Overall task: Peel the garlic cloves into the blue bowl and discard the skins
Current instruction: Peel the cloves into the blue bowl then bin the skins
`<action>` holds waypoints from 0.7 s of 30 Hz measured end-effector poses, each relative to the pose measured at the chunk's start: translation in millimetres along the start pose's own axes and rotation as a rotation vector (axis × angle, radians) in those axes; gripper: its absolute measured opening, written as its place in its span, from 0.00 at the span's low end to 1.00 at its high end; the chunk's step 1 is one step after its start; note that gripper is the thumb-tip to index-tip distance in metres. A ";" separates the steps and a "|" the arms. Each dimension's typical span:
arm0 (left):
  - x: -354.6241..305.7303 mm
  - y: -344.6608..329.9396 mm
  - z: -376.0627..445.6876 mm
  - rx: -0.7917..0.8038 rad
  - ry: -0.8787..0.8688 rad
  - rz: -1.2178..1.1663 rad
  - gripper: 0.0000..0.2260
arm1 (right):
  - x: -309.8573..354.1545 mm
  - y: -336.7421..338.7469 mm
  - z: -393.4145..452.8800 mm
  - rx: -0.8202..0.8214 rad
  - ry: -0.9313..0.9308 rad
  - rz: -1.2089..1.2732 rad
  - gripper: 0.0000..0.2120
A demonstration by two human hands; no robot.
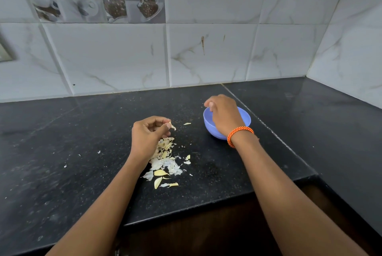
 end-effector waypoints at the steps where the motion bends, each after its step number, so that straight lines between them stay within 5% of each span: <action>1: 0.3 0.1 0.4 -0.001 0.001 0.003 0.02 | -9.6 1.1 2.2 0.039 -0.038 -0.042 0.18; 7: -0.5 -2.1 -0.1 0.001 -0.012 0.020 0.02 | -33.6 6.7 -2.7 0.105 -0.147 -0.107 0.21; 10: -0.8 -2.2 -1.1 -0.001 -0.010 0.024 0.02 | -34.9 9.0 -4.8 0.005 -0.135 -0.105 0.19; 14: -2.8 -2.6 -2.8 0.010 -0.016 0.026 0.02 | -18.2 13.2 -7.4 -0.202 -0.045 -0.028 0.07; 17: -4.3 -2.6 -4.2 0.016 -0.014 0.020 0.03 | 7.1 5.1 -20.2 -0.170 0.072 0.103 0.13; 21: -4.9 -2.7 -4.3 0.036 -0.012 0.004 0.03 | 34.5 -22.2 -48.6 -0.094 0.255 0.221 0.06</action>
Point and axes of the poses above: each hand's wrist, its own z-axis towards the middle knuckle, its own y-axis out of the back of the hand, x = y × z, the point moved 3 cm from there along z, towards the middle knuckle, and after that the axes turned 12 degrees about -x, right-handed, at the moved point
